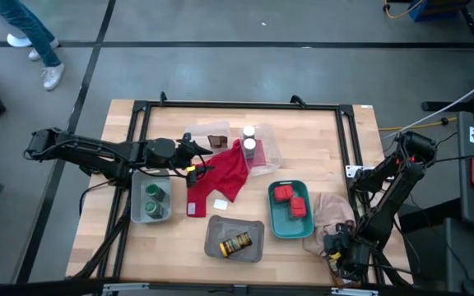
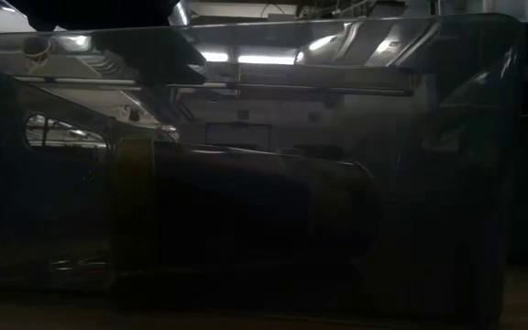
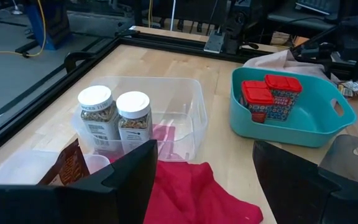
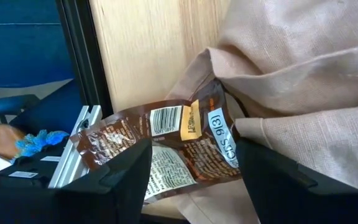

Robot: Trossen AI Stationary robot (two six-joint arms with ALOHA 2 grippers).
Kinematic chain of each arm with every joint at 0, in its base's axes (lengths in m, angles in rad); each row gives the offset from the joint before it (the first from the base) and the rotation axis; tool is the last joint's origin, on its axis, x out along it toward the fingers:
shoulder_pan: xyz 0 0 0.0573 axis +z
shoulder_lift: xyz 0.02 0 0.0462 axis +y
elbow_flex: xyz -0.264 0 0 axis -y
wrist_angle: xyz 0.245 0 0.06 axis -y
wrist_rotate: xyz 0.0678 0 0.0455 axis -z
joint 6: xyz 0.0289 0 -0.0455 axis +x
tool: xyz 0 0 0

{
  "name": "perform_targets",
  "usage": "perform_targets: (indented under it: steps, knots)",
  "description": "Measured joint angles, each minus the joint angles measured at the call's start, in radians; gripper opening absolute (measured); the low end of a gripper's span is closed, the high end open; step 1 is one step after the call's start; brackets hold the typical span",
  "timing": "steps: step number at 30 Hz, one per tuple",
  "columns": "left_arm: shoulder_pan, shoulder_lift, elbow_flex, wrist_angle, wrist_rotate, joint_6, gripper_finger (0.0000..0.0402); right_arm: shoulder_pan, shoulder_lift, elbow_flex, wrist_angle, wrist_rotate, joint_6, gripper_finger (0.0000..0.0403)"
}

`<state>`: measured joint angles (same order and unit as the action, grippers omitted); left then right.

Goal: Sort spices by type
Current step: Put the orange seasoning pack into the left transparent bin

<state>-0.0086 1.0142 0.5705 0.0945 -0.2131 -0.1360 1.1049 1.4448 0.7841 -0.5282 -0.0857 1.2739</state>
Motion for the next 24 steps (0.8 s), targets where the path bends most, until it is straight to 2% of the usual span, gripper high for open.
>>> perform_targets:
  steps: [8, 16, 24]
  knots:
    - [0.000, 0.000, 0.000, 0.000, 0.000, 0.000, 0.0255, 0.000, -0.001, 0.001, -0.005, 0.013, -0.001, 0.0236]
    - [0.000, 0.000, 0.000, 0.000, 0.000, 0.000, 0.0255, 0.000, -0.002, 0.079, -0.154, 0.122, -0.068, 0.0236]
    - [0.000, 0.000, 0.000, 0.000, 0.000, 0.001, 0.0255, 0.000, -0.002, 0.070, -0.136, 0.120, -0.080, 0.0236]
